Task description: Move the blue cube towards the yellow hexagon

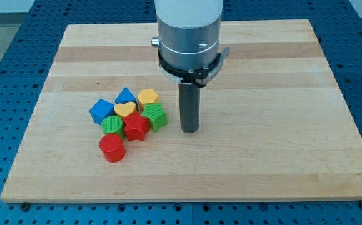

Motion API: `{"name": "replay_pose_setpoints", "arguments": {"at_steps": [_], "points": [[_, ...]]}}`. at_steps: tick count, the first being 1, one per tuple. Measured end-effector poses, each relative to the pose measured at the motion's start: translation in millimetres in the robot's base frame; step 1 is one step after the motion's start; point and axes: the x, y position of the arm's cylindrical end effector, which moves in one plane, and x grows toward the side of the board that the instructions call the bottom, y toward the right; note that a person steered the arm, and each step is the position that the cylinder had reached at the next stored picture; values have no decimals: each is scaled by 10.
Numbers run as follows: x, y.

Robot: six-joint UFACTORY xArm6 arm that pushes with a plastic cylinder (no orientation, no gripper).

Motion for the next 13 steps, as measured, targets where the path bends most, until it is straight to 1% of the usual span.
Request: {"name": "replay_pose_setpoints", "arguments": {"at_steps": [2,3,4,5,6,7,8,9,11,12,13], "points": [[0,-25],[-304,-116],[-1107,-385],[-1420,-402],[-1840,-688],[-1730,-1189],[-1361,-1671],[-1205,-1878],[-683,-2103],[-664,-2102],[-341,-1960]]}}
